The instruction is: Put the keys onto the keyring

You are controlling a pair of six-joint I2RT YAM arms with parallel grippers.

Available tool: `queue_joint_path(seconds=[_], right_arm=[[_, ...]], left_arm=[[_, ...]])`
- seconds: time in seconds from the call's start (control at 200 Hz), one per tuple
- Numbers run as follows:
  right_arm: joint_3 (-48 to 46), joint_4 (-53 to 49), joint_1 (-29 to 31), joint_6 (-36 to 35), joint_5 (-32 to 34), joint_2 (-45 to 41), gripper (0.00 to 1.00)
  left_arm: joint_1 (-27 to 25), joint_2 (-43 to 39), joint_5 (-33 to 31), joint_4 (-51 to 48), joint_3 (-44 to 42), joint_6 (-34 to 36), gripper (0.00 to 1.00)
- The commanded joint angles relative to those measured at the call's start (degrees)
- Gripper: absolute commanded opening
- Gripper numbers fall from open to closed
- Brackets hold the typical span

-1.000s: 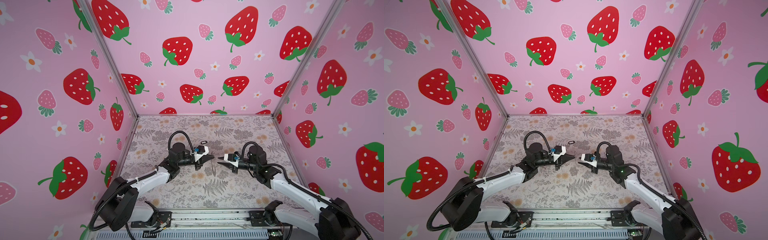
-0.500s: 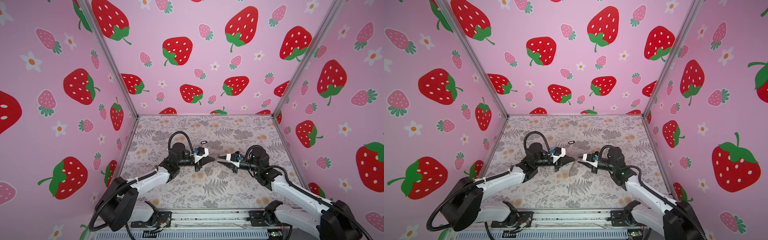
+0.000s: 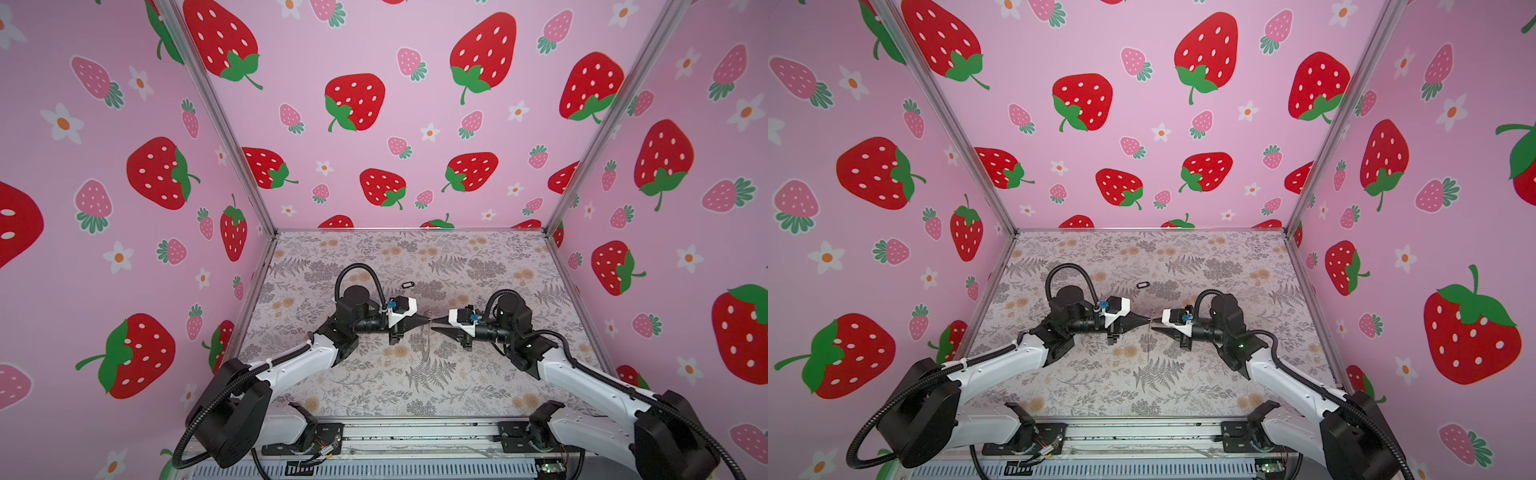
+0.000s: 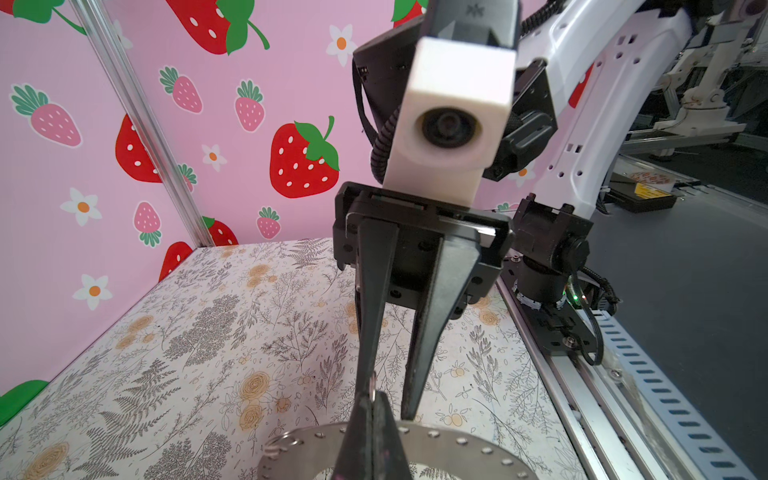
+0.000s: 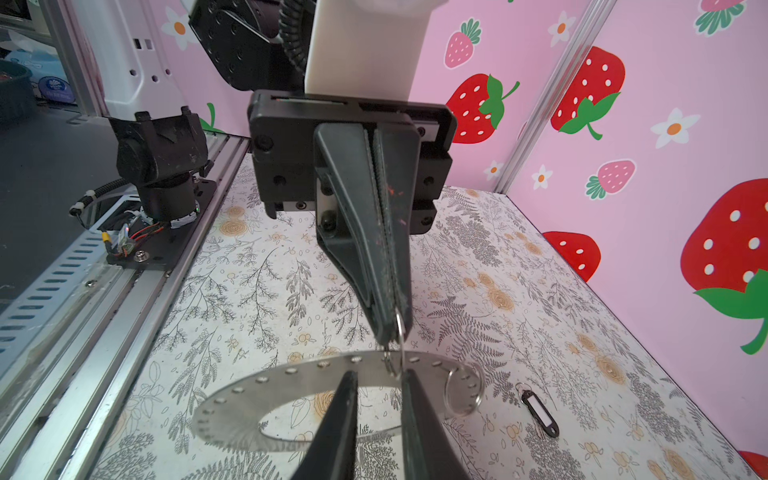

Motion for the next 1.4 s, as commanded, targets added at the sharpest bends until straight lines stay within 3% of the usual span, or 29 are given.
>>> queue_joint_path(seconds=[0.0,0.24,0.545,0.615,0.745,0.845,1.07,1.255,1.396], right_arm=[[0.9,2.1,0.5,0.1,-0.9,0.4,0.22],[1.1,3.6,0.7,1.1,-1.6,0.7,0.19],[0.6,3.7,0.8,0.3,-1.7,0.1,0.0],[0.5,2.9,0.8,-0.7,-0.6,-0.4,0.0],[0.3,-0.5,1.2,-6.1,4.5,-2.2,0.0],[-0.1,-3.5,2.7,-13.3,11.6,-4.4,0.0],[-3.4,-1.4,6.6,-26.5,23.5,-8.3,0.0],[-6.5,3.5,8.4,-33.8,27.1,-9.0,0.0],[-7.1,5.7,8.8,-35.0,27.6,-8.7,0.0]], left_arm=[[-0.5,-1.2,2.4,0.8,2.7,1.3,0.0],[-1.2,-1.0,2.5,-1.2,3.6,3.1,0.0],[-1.6,-0.8,2.5,-3.4,4.4,4.8,0.0],[-1.5,-1.3,1.7,-5.2,4.5,6.1,0.0],[-1.4,-4.8,-3.5,-12.3,4.3,11.7,0.28],[-1.4,-9.0,-9.0,-21.3,4.7,19.3,0.36],[-1.8,-15.0,-18.4,-27.4,3.5,25.6,0.39],[-3.5,-15.1,-22.8,-28.7,3.7,27.5,0.39],[-5.3,-13.7,-23.8,-29.7,4.5,28.3,0.39]])
